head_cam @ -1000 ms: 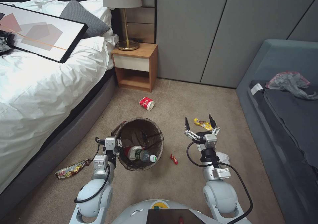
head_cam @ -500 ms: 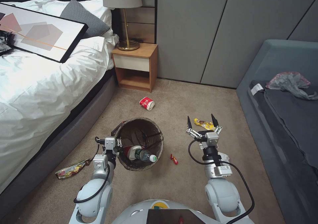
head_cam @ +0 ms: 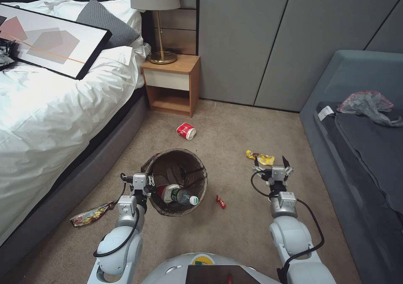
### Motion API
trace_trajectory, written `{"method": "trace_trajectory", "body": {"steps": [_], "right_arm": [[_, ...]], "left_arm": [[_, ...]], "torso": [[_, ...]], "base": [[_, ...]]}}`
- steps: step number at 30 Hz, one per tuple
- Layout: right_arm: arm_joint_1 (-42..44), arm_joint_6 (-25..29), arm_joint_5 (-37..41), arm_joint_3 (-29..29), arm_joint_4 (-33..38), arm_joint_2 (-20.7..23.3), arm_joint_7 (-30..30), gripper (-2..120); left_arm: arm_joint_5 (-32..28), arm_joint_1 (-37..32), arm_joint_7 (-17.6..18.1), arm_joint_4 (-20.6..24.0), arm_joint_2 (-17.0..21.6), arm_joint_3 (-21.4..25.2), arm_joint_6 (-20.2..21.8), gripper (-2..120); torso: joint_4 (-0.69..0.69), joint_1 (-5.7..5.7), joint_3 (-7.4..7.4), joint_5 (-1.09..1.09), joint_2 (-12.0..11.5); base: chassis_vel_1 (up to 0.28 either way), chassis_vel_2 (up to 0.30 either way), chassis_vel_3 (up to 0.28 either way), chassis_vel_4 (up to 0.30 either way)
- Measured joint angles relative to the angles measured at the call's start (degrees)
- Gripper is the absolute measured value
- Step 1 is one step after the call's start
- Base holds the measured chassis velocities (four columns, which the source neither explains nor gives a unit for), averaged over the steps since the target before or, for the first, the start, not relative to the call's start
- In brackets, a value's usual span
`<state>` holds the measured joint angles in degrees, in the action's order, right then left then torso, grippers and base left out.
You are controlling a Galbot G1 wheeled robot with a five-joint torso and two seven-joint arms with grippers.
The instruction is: Pick up the trash bin, then pick up the garbage from the floor and place it into the trash bin.
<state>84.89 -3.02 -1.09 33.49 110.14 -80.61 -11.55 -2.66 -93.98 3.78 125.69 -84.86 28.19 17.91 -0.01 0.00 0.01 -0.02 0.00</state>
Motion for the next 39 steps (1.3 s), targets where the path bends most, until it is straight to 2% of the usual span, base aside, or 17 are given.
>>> {"method": "trace_trajectory", "body": {"steps": [8, 19, 39], "right_arm": [[-1.8, -6.4, 2.1, 2.3, -7.6, 0.7, -0.6, 100], [-2.7, -9.5, 3.5, 4.2, -15.6, 1.3, -0.7, 100], [-6.8, -7.8, 4.0, 6.1, -29.6, 2.0, 0.0, 100]], "left_arm": [[0.0, -0.1, 0.0, -0.1, 0.1, 0.2, 0.0, 3], [0.0, 0.0, 0.1, -0.1, 0.2, -0.2, 0.2, 3], [0.0, -0.1, 0.1, 0.1, 0.4, -0.1, 0.3, 3]], "torso": [[0.01, 0.00, 0.00, 0.01, 0.0], [0.01, 0.00, -0.01, 0.02, 0.0], [0.01, 0.00, -0.01, 0.02, 0.0]], "base": [[0.000, 0.000, 0.000, 0.000], [0.000, 0.000, 0.000, 0.000], [0.000, 0.000, 0.000, 0.000]]}}
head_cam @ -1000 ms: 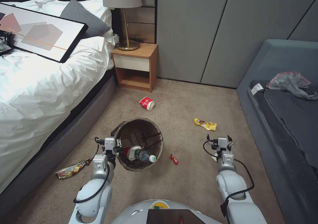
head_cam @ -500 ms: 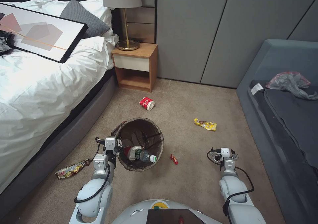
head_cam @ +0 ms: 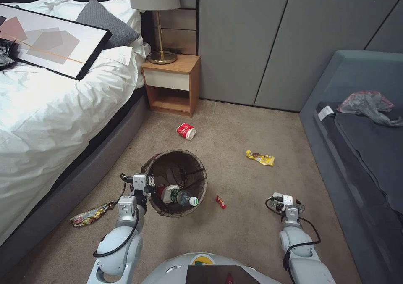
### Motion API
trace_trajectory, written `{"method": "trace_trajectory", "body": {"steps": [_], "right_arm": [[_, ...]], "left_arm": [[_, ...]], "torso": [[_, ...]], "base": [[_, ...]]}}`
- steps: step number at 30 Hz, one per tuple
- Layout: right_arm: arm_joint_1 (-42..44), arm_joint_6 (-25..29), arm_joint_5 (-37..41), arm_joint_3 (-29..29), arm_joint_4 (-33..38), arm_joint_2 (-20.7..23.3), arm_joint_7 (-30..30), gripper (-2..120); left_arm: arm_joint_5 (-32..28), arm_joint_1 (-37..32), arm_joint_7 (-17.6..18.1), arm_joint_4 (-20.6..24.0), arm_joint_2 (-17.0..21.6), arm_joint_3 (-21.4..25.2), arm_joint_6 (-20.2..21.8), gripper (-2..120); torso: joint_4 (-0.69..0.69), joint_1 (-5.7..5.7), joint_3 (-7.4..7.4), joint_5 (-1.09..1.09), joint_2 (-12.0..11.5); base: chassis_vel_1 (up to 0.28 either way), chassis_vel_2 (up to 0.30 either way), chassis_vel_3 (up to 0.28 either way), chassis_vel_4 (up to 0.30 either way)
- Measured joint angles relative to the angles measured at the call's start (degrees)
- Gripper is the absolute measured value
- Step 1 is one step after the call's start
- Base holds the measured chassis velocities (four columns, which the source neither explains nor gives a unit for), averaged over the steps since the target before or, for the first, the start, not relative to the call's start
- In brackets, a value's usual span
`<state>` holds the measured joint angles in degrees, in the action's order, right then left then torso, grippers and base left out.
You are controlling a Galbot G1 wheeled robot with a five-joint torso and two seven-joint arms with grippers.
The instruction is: Pick up the trash bin, then pick up the garbage from the floor and place it into the trash bin.
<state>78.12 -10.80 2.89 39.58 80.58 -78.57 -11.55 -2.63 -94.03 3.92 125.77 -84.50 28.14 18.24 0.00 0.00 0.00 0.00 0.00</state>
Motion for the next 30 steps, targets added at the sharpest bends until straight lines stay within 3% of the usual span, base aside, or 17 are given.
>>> {"method": "trace_trajectory", "body": {"steps": [22, 28, 30], "right_arm": [[-6.4, 5.8, 2.4, -0.4, -12.2, 0.6, 2.8, 98], [-9.1, 7.3, 2.2, -0.6, -17.9, 0.5, 2.7, 70], [-9.3, 7.7, 2.1, -0.6, -18.5, 0.5, 2.7, 68]], "left_arm": [[0.6, -0.5, 0.0, 0.3, -0.2, -0.1, 0.0, 3], [0.8, -0.6, 0.1, 0.4, -0.3, 0.0, 0.0, 3], [0.8, -0.7, 0.1, 0.4, -0.3, 0.0, 0.0, 3]], "torso": [[0.00, 0.00, 0.00, 0.00, 0.0], [0.00, 0.00, 0.00, 0.01, 0.0], [0.00, 0.00, 0.00, 0.01, 0.0]], "base": [[0.000, 0.000, 0.000, 0.000], [0.000, 0.000, 0.000, 0.000], [0.000, 0.000, 0.000, 0.000]]}}
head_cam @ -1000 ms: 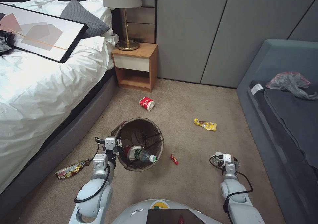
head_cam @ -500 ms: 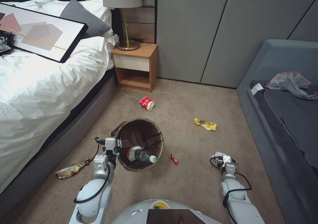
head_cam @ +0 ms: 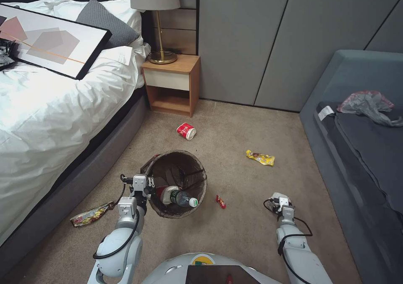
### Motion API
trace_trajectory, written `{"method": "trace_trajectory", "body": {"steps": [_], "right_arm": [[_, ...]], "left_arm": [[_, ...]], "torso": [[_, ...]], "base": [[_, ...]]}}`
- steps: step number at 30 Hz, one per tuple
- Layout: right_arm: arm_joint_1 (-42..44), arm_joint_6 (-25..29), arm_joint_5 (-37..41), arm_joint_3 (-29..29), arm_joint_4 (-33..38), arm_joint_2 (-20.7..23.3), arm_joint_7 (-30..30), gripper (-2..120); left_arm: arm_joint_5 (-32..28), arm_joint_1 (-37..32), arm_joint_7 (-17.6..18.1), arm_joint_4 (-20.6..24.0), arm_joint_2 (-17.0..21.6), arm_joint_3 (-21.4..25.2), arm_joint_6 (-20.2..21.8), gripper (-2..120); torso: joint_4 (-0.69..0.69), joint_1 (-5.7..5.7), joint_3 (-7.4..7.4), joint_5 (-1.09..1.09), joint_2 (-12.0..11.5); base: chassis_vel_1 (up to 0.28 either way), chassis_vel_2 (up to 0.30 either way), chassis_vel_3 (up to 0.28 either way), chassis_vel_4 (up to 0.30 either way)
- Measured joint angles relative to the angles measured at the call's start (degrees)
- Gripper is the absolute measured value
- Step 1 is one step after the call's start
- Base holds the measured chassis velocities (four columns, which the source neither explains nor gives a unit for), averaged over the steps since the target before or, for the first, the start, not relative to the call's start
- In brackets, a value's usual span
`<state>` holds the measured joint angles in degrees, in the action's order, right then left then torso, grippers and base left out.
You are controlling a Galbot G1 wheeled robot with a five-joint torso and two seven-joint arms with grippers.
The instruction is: Pick up the trash bin, then pick up the garbage from the floor and place it into the trash bin.
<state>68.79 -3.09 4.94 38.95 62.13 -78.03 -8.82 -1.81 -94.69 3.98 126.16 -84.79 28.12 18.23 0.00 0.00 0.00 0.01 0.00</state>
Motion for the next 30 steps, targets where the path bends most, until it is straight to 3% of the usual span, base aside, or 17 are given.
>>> {"method": "trace_trajectory", "body": {"steps": [17, 30], "right_arm": [[-0.3, 2.7, -1.1, 0.4, -1.6, 0.1, 0.0, 3], [2.4, 3.6, -1.5, 0.7, 4.4, 0.0, -0.4, 0]], "left_arm": [[0.3, 0.0, 0.0, 0.0, 0.0, 0.0, 0.0, 3], [0.3, 0.1, 0.0, 0.0, 0.0, -0.2, 0.0, 3]], "torso": [[0.02, 0.00, 0.00, 0.00, 0.0], [0.01, 0.00, 0.00, 0.00, 0.0]], "base": [[0.000, 0.000, 0.000, 0.000], [0.000, 0.000, 0.000, 0.000]]}}
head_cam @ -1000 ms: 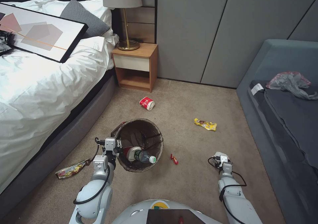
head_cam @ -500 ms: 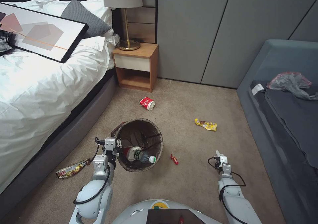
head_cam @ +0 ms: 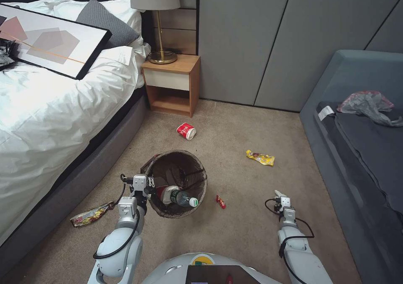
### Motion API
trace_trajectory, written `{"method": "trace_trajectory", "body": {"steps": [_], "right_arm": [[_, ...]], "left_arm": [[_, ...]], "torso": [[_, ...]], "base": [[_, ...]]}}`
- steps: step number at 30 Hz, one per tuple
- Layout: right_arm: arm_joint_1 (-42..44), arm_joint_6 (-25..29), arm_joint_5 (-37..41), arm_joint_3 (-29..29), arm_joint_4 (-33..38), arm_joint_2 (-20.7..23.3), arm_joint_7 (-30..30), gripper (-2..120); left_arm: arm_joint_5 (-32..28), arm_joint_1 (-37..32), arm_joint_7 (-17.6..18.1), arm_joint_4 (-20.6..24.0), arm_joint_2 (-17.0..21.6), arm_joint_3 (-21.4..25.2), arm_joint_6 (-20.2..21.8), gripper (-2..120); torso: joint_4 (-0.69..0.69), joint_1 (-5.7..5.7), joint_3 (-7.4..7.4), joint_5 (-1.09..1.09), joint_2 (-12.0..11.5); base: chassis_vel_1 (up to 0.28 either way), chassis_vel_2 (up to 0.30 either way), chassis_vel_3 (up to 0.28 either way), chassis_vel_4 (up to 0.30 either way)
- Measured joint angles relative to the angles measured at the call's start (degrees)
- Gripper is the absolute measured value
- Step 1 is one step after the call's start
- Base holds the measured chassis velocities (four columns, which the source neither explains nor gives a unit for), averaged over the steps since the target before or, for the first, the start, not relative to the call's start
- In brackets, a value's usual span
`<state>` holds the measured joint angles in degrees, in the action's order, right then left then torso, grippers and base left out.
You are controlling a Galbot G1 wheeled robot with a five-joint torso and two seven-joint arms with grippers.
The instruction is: Pick up the trash bin, then pick up the garbage from the floor and place it into the trash bin.
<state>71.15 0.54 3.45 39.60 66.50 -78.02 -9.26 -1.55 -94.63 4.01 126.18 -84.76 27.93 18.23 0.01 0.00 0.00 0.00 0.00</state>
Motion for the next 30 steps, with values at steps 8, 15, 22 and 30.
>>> {"method": "trace_trajectory", "body": {"steps": [8, 15, 22, 30], "right_arm": [[4.1, 4.6, -0.2, -0.8, 12.7, -1.0, 0.1, 0], [8.7, 15.0, -0.2, -4.1, 27.9, -2.1, 7.2, 0], [10.8, 23.2, -0.1, -7.0, 37.2, -2.1, 17.9, 0], [12.1, 27.8, 3.0, -11.1, 44.7, -1.5, 30.5, 0]], "left_arm": [[0.0, 0.1, 0.0, 0.0, 0.0, -0.1, 0.0, 3], [-0.1, 0.0, 0.0, -0.2, 0.1, -0.3, 0.6, 3], [-0.2, 0.0, 0.1, -0.4, 0.0, -0.6, 0.8, 3], [-0.2, 0.1, 0.0, -0.5, -0.1, -1.1, 1.0, 3]], "torso": [[0.00, 0.00, 0.00, 0.00, 0.0], [-0.01, 0.00, 0.00, 0.02, 0.0], [-0.01, 0.00, 0.00, 0.01, 0.0], [0.01, 0.00, 0.00, -0.01, 0.0]], "base": [[0.000, 0.000, 0.000, 0.000], [0.000, 0.000, 0.000, 0.000], [0.000, 0.000, 0.000, 0.000], [0.000, 0.000, 0.000, 0.000]]}}
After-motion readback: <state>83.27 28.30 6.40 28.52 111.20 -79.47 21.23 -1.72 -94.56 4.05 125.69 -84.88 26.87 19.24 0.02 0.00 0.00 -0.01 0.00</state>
